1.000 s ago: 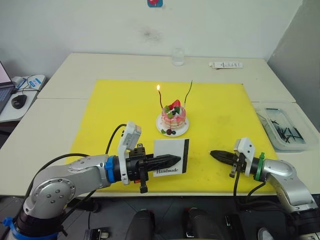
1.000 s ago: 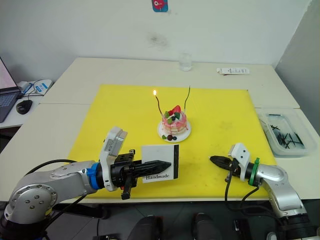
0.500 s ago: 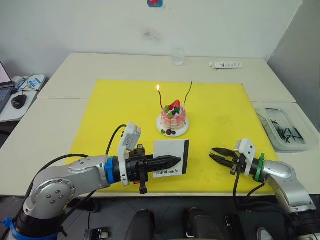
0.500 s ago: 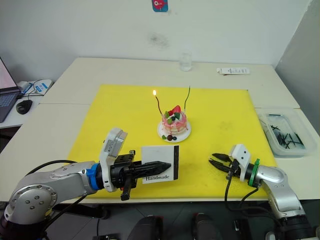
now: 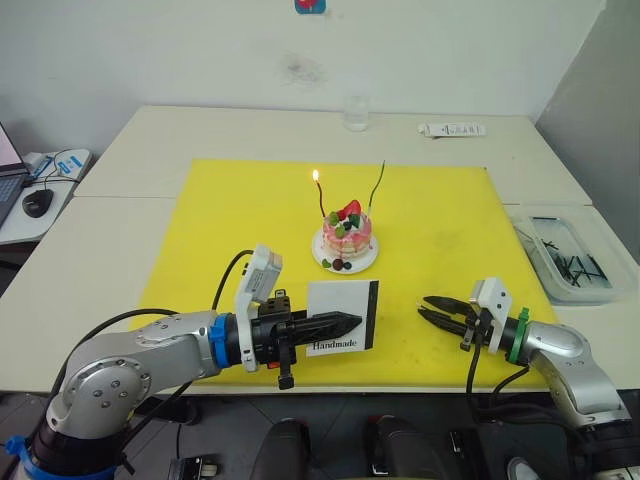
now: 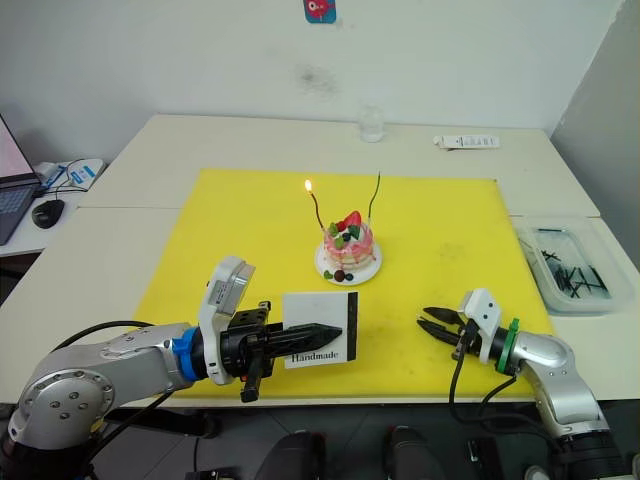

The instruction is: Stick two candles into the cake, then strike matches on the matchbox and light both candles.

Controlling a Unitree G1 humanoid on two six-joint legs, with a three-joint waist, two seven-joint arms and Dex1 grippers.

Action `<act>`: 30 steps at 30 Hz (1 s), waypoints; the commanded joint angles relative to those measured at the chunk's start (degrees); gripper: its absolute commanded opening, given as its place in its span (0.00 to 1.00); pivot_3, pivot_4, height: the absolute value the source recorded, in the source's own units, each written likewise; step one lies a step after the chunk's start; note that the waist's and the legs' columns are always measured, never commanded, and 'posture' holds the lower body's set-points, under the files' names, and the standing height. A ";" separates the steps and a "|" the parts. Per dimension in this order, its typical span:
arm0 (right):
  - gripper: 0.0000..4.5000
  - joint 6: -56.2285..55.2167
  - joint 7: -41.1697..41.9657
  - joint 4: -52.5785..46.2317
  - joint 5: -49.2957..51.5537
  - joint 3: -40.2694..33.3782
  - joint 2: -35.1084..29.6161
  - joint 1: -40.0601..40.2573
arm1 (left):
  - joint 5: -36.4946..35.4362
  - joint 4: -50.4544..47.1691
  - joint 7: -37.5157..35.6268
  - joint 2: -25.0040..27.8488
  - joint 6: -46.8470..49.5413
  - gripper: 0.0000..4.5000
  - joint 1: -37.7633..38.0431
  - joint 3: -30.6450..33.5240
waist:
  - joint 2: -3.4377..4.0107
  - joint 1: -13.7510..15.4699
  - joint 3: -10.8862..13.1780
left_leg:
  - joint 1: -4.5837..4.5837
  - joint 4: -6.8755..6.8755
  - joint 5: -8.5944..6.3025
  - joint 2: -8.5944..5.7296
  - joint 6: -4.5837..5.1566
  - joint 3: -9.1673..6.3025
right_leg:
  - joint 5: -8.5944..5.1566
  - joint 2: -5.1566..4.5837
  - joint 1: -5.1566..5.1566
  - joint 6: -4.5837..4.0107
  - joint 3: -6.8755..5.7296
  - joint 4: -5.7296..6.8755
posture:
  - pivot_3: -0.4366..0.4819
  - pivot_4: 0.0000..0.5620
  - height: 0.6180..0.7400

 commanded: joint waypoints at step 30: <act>0.01 -3.24 3.11 3.05 1.40 -0.23 0.12 0.88 | 0.40 -1.89 -1.99 0.78 -0.28 0.00 1.85 0.53 | 0.00 0.04 0.00 | -0.03 -0.05 -0.03 0.01 -0.05 -0.03 | -0.07 -0.01 -0.01 -0.09 -0.04 -0.04 | 0.48 0.27 1.00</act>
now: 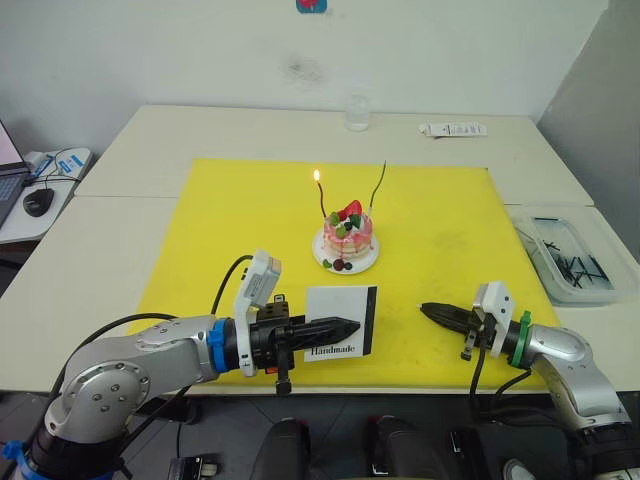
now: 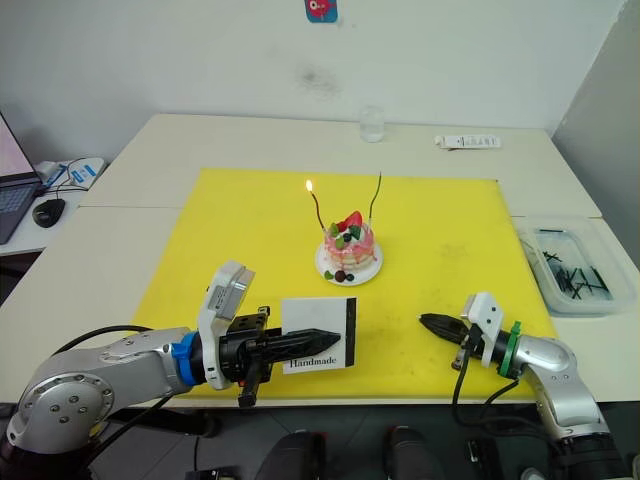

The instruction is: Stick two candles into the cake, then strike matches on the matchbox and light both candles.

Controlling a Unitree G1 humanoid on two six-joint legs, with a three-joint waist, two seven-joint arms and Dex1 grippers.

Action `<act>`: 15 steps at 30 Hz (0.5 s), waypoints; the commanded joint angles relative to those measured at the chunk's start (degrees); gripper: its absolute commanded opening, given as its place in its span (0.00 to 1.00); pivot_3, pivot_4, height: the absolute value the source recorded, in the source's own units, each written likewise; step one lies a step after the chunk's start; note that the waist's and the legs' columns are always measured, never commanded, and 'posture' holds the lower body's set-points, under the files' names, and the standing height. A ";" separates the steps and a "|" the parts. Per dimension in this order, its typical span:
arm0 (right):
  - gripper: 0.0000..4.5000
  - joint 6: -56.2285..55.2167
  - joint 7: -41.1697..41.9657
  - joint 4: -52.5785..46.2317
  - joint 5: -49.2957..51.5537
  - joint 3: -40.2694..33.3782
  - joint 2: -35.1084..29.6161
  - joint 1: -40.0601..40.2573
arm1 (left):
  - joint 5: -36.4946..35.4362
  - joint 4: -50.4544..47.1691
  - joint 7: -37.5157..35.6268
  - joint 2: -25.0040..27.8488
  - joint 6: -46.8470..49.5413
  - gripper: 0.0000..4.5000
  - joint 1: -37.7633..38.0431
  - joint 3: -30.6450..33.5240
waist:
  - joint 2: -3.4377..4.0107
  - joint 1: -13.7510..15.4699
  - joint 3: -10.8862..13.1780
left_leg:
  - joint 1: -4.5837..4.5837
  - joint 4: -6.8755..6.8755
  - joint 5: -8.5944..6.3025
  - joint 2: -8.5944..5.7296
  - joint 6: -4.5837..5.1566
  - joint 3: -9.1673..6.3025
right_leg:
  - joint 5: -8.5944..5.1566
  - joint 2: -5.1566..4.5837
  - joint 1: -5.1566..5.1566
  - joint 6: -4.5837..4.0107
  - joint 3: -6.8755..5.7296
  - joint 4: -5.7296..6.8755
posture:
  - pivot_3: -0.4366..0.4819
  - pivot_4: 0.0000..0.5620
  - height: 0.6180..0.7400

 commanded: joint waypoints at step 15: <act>0.01 17.42 -0.48 -21.23 7.56 -3.59 -8.45 -2.61 | -6.00 10.38 10.74 -3.11 0.33 0.00 -3.07 1.22 | 0.39 0.11 0.28 | -0.11 0.00 0.00 -0.03 0.00 0.01 | 0.00 -0.06 -0.13 0.02 0.00 0.07 | 0.48 0.27 1.00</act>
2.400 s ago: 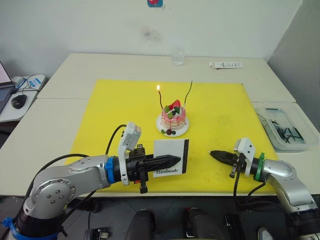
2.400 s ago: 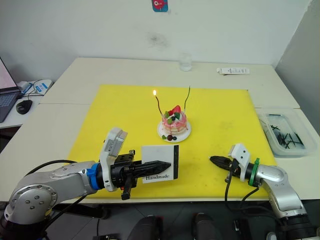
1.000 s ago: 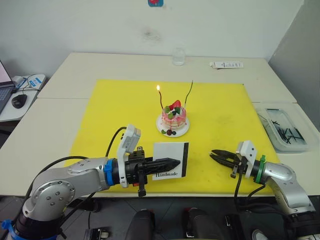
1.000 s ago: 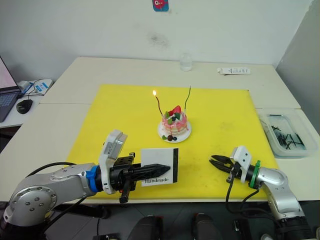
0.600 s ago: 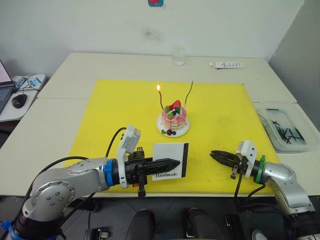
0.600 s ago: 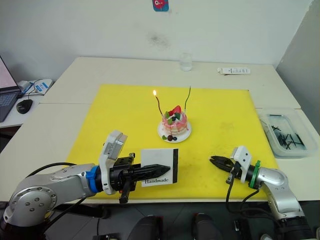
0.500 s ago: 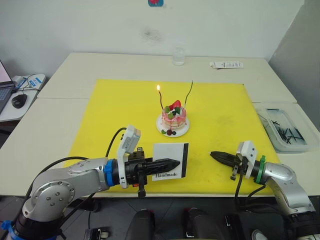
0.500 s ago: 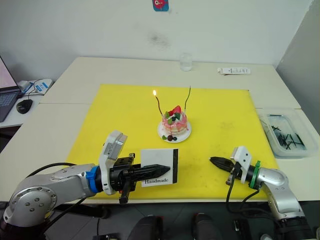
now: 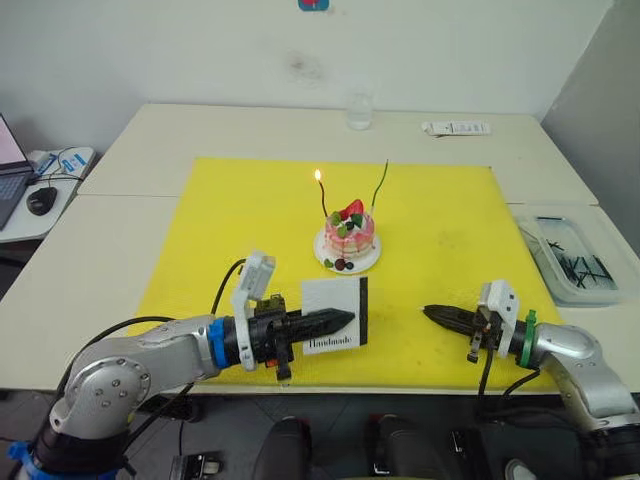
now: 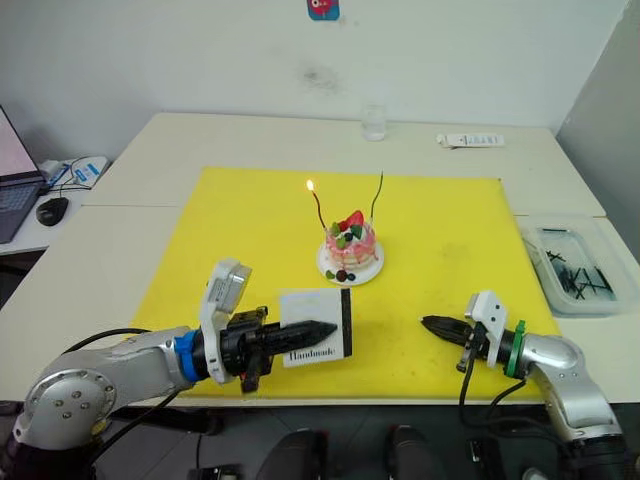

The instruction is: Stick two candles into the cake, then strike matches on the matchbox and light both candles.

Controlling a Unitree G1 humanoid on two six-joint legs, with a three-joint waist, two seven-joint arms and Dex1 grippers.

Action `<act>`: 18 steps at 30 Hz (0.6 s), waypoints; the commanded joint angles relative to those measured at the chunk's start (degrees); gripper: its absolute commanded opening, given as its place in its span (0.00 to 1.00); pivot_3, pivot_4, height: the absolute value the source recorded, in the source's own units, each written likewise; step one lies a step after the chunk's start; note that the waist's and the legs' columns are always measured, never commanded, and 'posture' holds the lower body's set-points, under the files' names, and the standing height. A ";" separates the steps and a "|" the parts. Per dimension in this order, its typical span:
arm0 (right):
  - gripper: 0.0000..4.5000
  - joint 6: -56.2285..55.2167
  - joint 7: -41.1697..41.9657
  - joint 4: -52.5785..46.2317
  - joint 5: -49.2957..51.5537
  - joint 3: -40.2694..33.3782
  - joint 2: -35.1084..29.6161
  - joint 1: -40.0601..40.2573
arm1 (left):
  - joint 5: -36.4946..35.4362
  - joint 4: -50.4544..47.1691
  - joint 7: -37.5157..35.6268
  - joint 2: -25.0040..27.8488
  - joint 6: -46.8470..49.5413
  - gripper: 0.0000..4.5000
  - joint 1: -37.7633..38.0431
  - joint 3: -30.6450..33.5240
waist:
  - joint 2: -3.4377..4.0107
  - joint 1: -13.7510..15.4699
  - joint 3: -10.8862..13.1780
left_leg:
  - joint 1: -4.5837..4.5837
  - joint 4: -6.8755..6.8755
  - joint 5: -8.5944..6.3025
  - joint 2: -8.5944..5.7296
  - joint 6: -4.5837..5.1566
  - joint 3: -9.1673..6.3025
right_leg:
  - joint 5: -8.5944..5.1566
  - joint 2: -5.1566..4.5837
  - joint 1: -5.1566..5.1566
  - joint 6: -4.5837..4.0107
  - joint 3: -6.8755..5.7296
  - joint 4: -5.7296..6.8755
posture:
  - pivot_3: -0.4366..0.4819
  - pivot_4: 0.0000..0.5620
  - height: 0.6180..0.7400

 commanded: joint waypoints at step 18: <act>0.01 17.72 -8.87 -20.11 -0.62 7.54 -1.26 -21.04 | 3.60 7.96 9.94 -12.23 2.13 0.00 -8.57 -0.76 | -0.10 -0.05 0.06 | -0.84 0.08 0.00 -0.05 0.00 -0.09 | 0.13 0.18 -0.65 0.55 -0.11 0.01 | 0.48 0.27 1.00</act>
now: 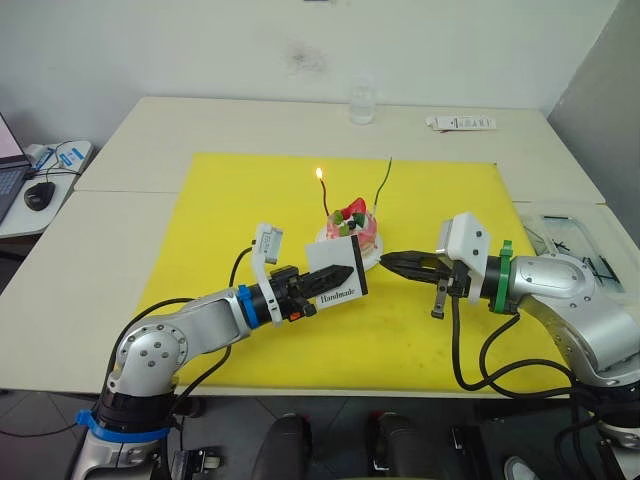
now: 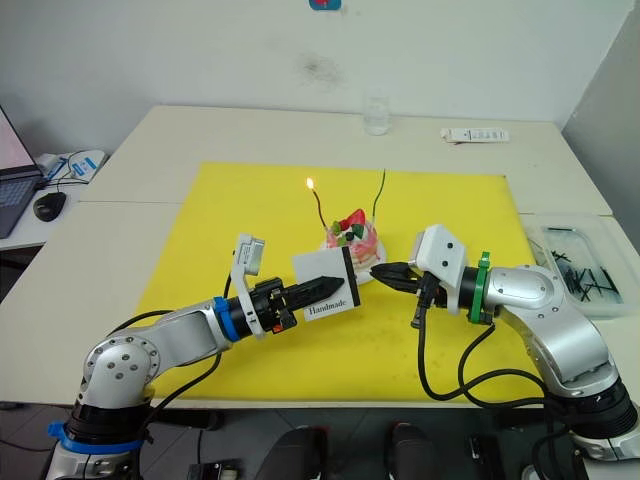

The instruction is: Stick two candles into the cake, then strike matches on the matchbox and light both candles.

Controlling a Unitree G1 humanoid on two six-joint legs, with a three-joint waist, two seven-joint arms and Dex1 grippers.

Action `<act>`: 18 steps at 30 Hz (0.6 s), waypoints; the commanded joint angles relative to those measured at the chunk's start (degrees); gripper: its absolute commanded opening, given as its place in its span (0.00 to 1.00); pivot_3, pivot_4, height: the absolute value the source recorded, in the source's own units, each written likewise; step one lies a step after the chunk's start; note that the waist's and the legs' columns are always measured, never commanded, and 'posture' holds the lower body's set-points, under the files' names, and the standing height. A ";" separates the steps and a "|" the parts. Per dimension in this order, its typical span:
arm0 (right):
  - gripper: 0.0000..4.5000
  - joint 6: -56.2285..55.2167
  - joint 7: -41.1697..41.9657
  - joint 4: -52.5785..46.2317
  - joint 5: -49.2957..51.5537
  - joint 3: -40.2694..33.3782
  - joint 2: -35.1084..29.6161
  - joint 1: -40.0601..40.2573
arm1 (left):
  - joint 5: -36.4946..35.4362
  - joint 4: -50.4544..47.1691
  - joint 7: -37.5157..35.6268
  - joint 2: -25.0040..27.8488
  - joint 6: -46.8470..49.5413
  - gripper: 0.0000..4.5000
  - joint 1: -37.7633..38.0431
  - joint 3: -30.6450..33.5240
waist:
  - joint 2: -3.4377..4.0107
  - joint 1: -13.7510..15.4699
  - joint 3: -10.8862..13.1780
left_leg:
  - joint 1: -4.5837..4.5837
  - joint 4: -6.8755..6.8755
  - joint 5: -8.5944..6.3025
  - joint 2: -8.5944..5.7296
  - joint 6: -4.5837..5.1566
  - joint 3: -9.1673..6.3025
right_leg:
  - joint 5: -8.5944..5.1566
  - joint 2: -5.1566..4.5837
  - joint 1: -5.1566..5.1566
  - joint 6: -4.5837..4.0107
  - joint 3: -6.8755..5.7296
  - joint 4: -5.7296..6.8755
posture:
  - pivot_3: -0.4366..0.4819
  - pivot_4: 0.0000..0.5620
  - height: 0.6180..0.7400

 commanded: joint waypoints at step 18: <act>0.01 -1.51 1.18 -0.65 -4.00 2.77 1.02 -3.47 | -1.19 -2.14 -0.15 -1.75 1.02 0.00 -0.73 0.98 | 0.00 -0.02 0.00 | 0.02 0.09 0.00 -0.01 0.01 -0.02 | 0.03 0.05 0.02 0.04 0.01 0.09 | 0.48 0.27 1.00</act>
